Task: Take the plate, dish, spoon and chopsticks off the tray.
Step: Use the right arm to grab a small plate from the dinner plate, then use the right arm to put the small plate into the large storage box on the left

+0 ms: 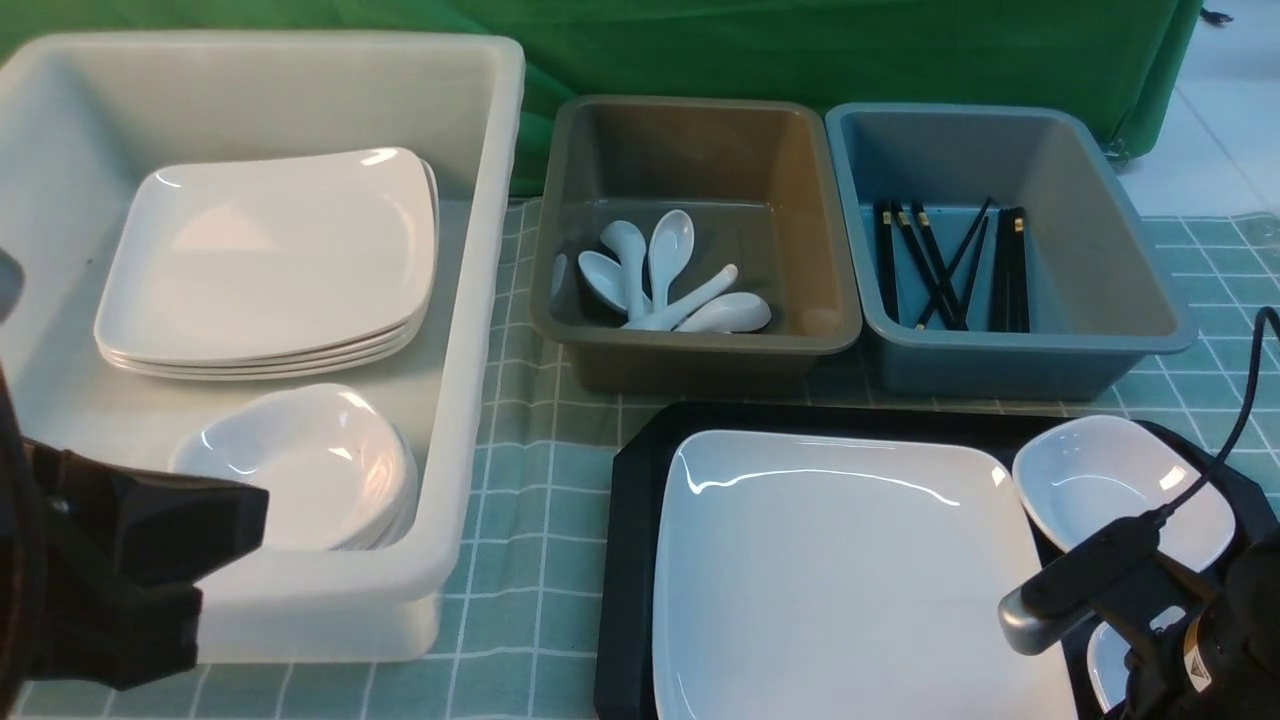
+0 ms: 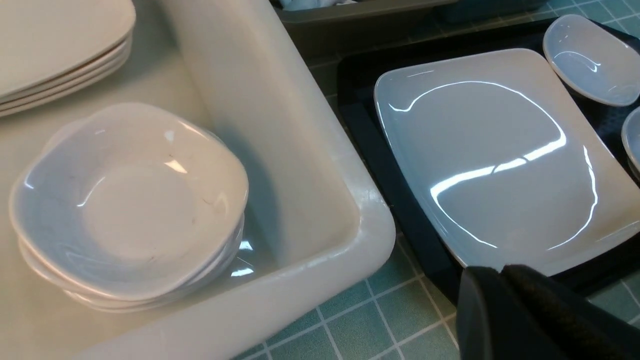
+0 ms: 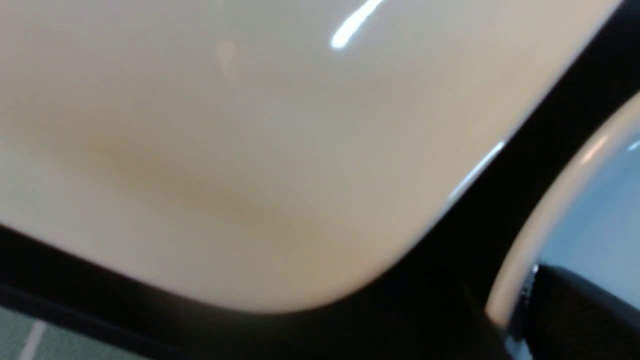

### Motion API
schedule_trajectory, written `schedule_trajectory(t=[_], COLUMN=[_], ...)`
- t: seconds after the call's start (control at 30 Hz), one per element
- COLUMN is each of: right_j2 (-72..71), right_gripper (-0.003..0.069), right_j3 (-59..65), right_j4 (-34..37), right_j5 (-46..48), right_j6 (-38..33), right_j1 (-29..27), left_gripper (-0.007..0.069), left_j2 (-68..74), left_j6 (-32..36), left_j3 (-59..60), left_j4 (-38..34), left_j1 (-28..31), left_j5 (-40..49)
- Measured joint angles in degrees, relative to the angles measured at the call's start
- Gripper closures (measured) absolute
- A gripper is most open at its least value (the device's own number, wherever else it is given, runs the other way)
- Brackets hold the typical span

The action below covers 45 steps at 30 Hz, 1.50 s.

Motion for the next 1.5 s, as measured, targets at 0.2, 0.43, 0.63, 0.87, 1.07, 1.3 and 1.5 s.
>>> schedule_trajectory(t=[0.2, 0.43, 0.63, 0.87, 1.07, 1.3, 1.5], right_j2=[-7.71, -18.29, -19.50, -10.55, 6.08, 26.98, 39.78], right_gripper=[0.0526, 0.0601, 0.0601, 0.0601, 0.0601, 0.0601, 0.0601], right_j3=[-1.29, -8.98, -22.63, -39.56, -60.74, -86.94, -100.00], right_j4=[2.83, 5.13, 6.08, 17.04, 20.18, 20.93, 21.04], right_j5=[5.06, 12.19, 15.28, 14.38, 14.51, 18.31, 20.37], right_j6=[2.08, 3.17, 3.27, -6.31, -11.75, -14.75, -16.22], right_j1=[0.10, 0.03, 0.03, 1.40, 11.83, 23.02, 29.12], left_gripper=[0.0616, 0.0616, 0.0616, 0.0616, 0.0616, 0.0616, 0.0615], left_j2=[0.00, 0.00, 0.00, 0.00, 0.00, -5.19, -17.65], left_j6=[0.23, -4.65, -18.37, -30.59, -32.38, -33.71, -38.19], left_j3=[0.00, 0.00, 0.00, 0.00, 0.00, 0.00, -0.50], left_j4=[0.61, 5.96, 19.65, 34.01, 33.87, 28.64, 32.48], left_j1=[0.00, 0.00, 0.00, 0.00, 0.00, 0.00, 0.00], left_j5=[0.44, 0.44, 1.41, 8.60, 11.57, 7.01, 5.85])
